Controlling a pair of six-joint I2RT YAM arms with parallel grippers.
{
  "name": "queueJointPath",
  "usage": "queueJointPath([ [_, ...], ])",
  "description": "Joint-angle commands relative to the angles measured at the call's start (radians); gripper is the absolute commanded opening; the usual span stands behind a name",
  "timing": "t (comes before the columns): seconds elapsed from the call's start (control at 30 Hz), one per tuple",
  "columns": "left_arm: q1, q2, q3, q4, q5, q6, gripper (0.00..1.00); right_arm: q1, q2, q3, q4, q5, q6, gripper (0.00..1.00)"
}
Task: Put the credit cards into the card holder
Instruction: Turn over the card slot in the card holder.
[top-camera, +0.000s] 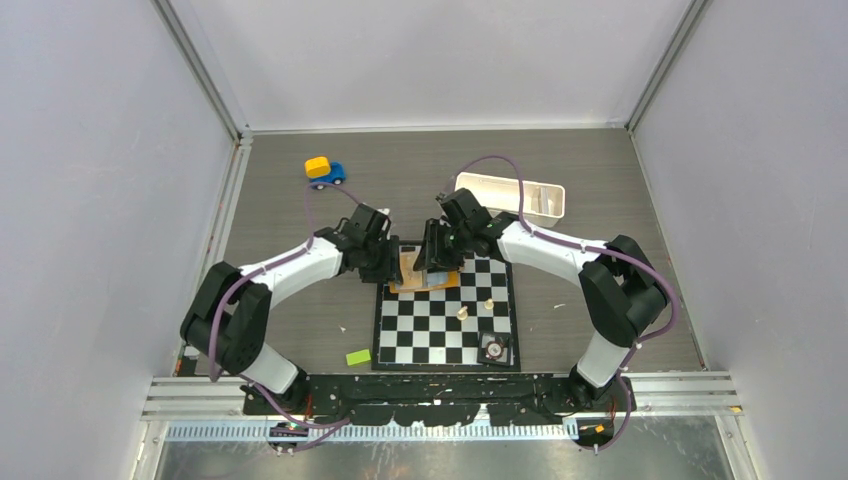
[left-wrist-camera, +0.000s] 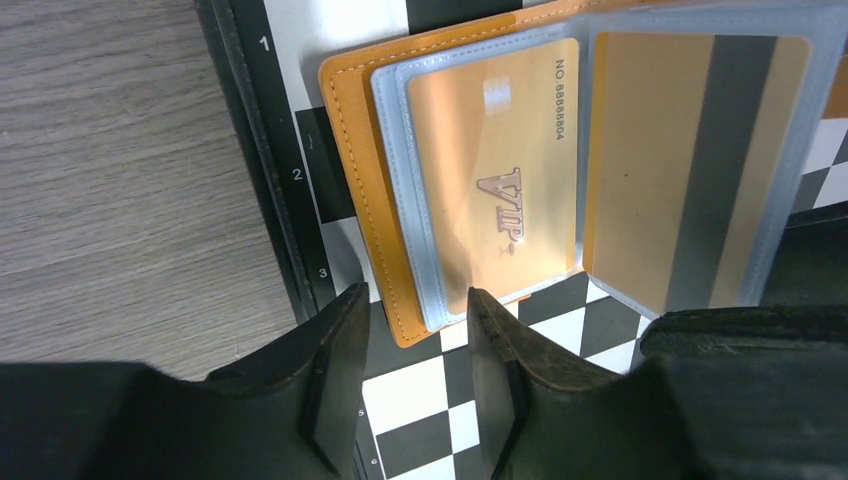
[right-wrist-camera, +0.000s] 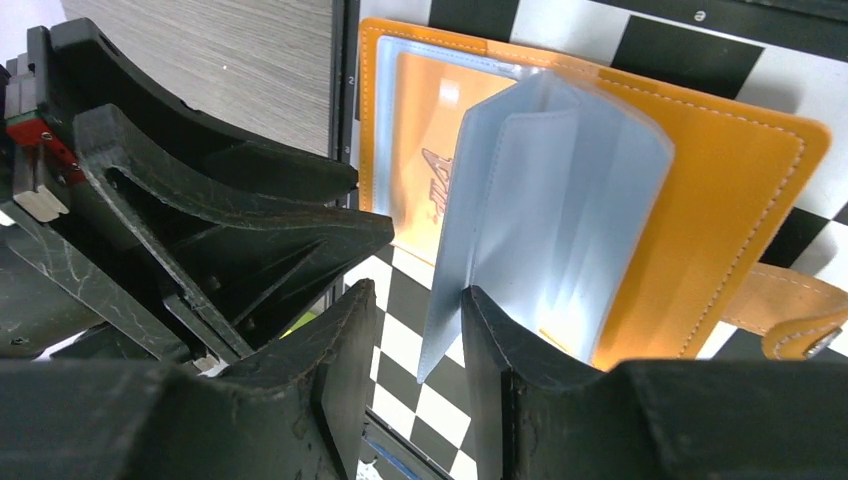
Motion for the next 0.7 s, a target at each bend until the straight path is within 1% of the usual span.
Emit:
queueJointPath([
  [0.0, 0.002, -0.081, -0.014, 0.013, -0.034, -0.012, 0.45, 0.009, -0.058, 0.023, 0.071, -0.030, 0.014, 0.43],
  [0.2, 0.014, -0.181, -0.039, -0.019, -0.070, -0.009, 0.54, 0.009, -0.053, 0.026, 0.048, 0.027, -0.002, 0.46],
  [0.3, 0.029, -0.216, -0.048, -0.056, -0.086, -0.005, 0.56, 0.009, -0.043, 0.031, 0.055, 0.024, -0.007, 0.50],
  [0.43, 0.044, -0.271, -0.068, -0.092, -0.098, -0.004, 0.57, 0.014, -0.016, 0.050, 0.081, -0.007, -0.002, 0.51],
  [0.67, 0.073, -0.333, -0.074, -0.132, -0.109, 0.002, 0.58, 0.027, 0.006, 0.074, 0.084, -0.005, -0.007, 0.53],
])
